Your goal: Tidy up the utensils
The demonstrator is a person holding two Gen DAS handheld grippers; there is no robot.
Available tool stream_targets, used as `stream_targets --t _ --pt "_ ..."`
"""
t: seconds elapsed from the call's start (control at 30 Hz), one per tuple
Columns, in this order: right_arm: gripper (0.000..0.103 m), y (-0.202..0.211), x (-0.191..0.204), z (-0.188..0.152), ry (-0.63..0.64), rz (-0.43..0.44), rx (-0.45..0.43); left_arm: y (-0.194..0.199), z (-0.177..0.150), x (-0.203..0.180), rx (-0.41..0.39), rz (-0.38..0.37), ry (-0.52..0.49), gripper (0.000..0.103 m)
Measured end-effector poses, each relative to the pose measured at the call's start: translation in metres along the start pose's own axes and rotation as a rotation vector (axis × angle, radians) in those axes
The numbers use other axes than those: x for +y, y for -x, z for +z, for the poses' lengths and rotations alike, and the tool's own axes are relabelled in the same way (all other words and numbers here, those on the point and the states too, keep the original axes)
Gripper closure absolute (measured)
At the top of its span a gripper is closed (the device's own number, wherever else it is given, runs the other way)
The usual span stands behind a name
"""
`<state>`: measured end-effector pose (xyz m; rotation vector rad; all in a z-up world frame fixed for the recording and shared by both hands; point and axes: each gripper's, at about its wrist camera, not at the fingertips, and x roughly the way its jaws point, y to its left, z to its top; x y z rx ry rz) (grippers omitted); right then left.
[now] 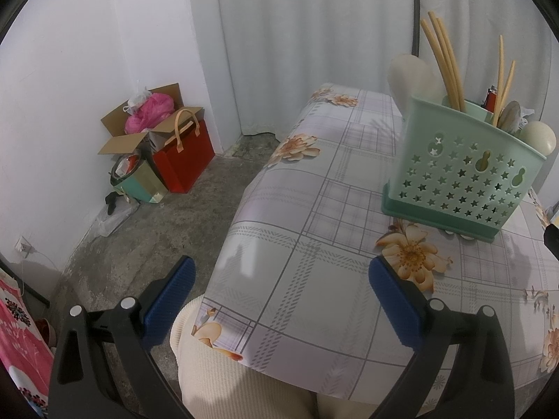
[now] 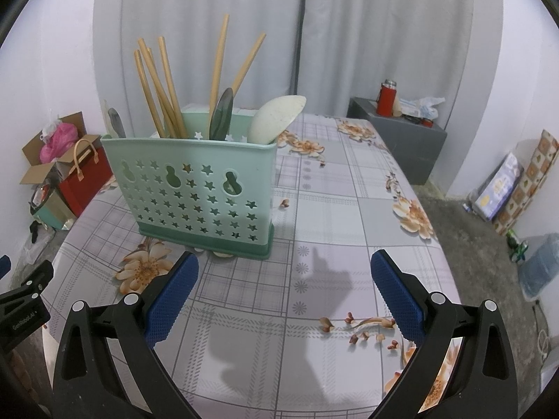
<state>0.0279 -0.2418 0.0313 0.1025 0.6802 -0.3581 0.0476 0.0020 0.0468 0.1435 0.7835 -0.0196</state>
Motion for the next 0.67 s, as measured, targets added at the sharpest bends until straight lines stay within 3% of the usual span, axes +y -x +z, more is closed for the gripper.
stream_targets --t 0.67 --pt "0.008 0.0 0.0019 -0.0002 -0.002 0.001 0.002 0.0002 0.0018 -0.0032 -0.002 0.001 0.003 0.006"
